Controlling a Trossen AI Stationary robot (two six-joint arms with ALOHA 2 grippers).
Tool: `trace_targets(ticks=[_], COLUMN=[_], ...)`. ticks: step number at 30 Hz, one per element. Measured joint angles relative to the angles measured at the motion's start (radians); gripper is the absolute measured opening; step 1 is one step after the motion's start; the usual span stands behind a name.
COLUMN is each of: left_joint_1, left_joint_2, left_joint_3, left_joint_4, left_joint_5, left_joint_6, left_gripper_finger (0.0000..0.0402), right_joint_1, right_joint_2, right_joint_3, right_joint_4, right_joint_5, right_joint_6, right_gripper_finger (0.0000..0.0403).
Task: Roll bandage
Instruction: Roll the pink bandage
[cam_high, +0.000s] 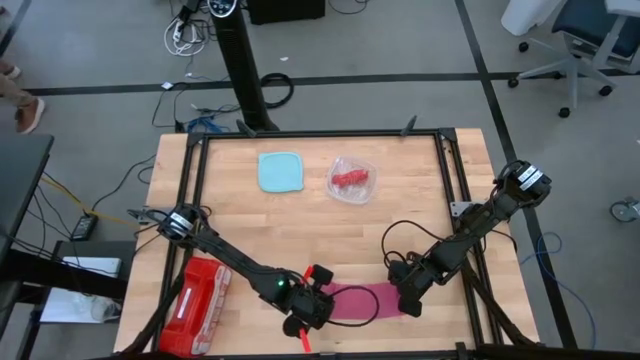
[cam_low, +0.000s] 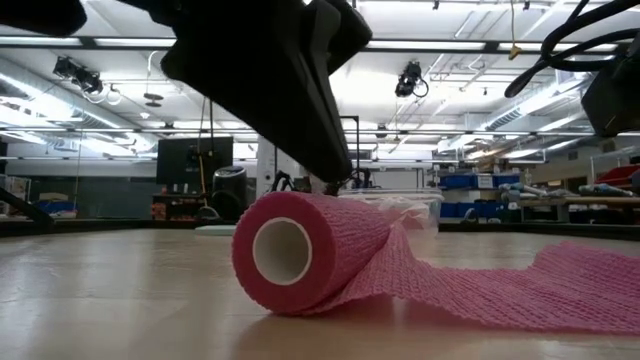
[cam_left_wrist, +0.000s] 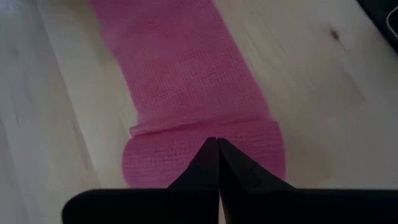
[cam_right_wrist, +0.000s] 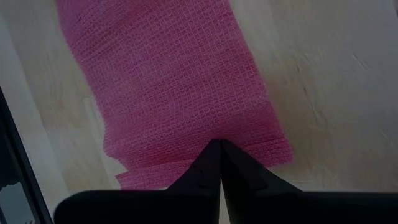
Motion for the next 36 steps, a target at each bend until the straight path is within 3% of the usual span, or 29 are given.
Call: trace_targets(ticks=[28,36], left_joint_1=[0.022,0.022], left_joint_2=[0.061,0.057], left_joint_3=[-0.001,0.052], left_joint_4=[0.134,0.117], left_joint_5=[0.001,0.003], left_joint_6=[0.013,0.014], left_gripper_finger=[0.0001,0.0001], right_joint_1=[-0.001,-0.002], right_joint_2=[0.000,0.000], right_joint_3=[0.000,0.000], right_joint_4=[0.003,0.004], right_joint_5=[0.002,0.015], right_joint_6=[-0.012,-0.012], right_gripper_finger=[0.0011,0.0011])
